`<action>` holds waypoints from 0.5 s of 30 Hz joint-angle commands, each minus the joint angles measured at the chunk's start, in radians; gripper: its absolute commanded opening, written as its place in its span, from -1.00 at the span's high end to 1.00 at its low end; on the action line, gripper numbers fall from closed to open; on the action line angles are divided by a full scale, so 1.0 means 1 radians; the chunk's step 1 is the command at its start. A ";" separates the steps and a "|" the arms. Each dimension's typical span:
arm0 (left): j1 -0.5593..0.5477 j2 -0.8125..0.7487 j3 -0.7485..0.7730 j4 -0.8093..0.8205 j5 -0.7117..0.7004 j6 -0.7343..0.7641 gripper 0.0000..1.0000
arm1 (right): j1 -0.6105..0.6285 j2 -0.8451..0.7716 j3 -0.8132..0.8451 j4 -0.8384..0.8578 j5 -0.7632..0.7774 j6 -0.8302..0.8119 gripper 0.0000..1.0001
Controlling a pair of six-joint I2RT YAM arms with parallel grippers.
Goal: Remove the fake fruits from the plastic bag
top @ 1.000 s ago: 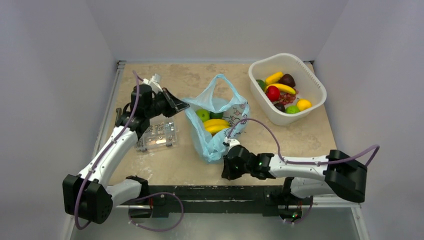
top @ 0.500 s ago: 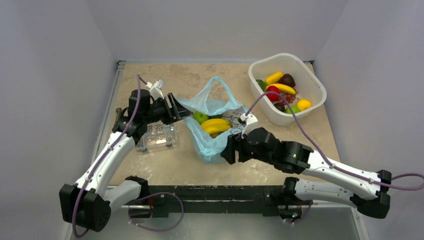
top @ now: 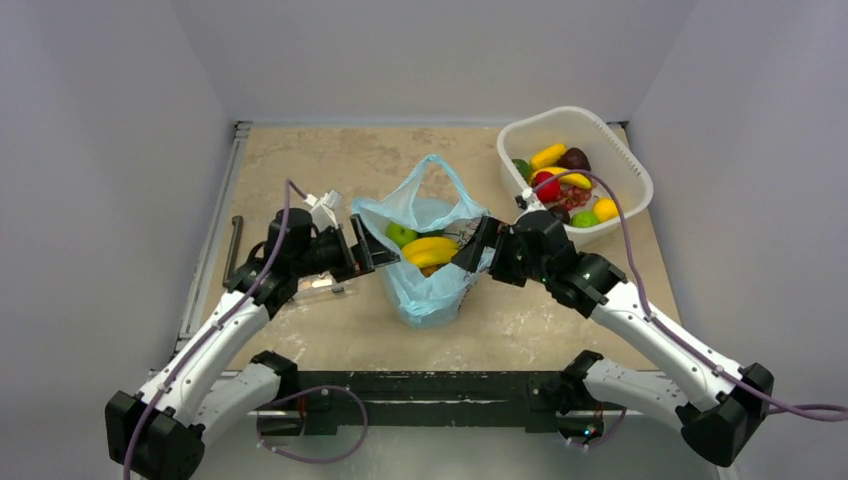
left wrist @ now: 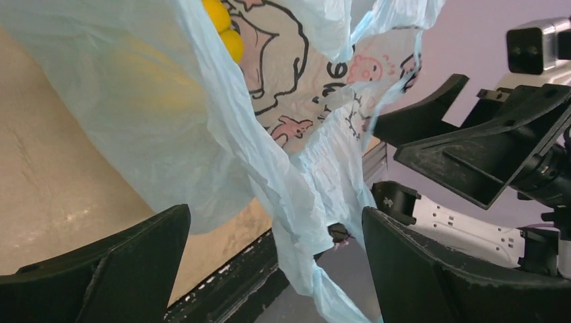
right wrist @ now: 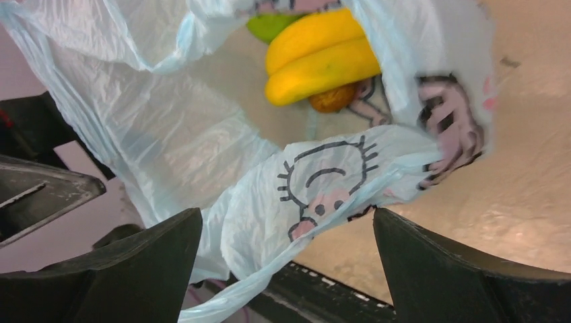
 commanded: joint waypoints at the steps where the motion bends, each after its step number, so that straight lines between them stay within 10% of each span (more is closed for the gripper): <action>1: -0.095 0.069 -0.008 0.114 -0.068 -0.121 -0.93 | -0.009 0.003 -0.134 0.204 -0.235 0.175 -0.98; 10: -0.116 0.118 -0.065 0.294 -0.045 -0.210 0.18 | -0.016 -0.062 -0.337 0.430 -0.337 0.319 -0.58; 15: -0.117 0.140 -0.129 0.568 0.015 -0.286 0.48 | -0.031 0.004 -0.483 0.920 -0.452 0.413 -0.21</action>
